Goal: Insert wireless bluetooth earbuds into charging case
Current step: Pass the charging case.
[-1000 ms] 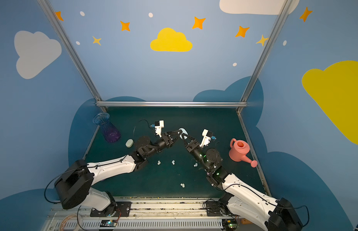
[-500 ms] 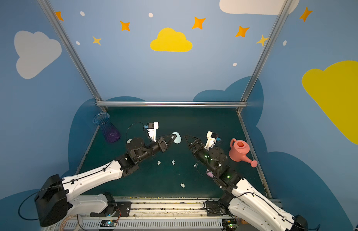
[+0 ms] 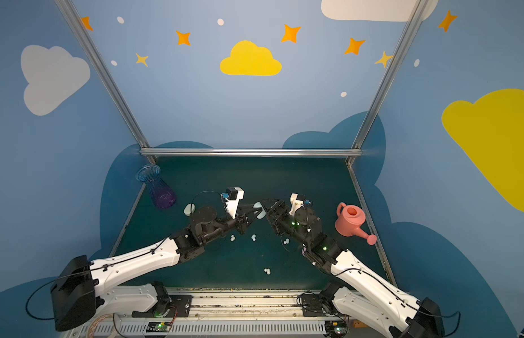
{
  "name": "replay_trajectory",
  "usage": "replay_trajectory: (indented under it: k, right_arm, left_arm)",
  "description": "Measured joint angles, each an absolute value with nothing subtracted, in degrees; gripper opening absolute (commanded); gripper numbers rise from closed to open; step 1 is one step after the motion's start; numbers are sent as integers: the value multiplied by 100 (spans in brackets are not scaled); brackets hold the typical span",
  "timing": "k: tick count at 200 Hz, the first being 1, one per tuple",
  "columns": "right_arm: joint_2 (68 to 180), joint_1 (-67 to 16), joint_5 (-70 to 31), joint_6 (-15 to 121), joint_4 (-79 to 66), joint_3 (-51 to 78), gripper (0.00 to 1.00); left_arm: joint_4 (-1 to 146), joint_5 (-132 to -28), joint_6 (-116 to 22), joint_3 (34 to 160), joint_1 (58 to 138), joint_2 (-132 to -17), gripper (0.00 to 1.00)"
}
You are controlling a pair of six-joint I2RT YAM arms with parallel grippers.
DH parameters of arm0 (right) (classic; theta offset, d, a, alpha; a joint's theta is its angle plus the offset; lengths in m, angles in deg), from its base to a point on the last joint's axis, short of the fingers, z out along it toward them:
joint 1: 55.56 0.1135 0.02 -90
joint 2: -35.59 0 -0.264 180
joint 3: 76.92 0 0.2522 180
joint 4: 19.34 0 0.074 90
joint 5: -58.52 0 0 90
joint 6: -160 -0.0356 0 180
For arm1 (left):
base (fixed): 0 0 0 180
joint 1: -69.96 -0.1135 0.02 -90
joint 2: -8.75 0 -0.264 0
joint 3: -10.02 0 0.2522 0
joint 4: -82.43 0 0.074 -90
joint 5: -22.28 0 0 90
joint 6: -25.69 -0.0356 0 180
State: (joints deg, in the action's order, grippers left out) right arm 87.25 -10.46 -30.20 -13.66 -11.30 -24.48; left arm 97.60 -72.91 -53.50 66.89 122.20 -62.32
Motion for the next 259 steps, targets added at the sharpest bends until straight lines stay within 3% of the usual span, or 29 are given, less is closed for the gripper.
replay_trajectory:
  k: [55,127,181,259]
  right_arm:
    - [8954,-1046,-2675,-1969,-1438,-2448,84]
    - [9007,-1037,-2594,-2310,-1766,-2450,73]
    - [9022,-1033,-2581,-2347,-1847,-2450,70]
    - [9123,-1033,-2528,-2365,-1917,-2452,57]
  left_arm:
    - [10143,-6805,-6272,6470,12568,-6324,4]
    - [10833,-5938,-6753,6365,12712,-6431,4]
    - [10975,-5745,-6926,6365,12741,-6466,4]
    - [11058,-5667,-6959,6365,12741,-6521,4]
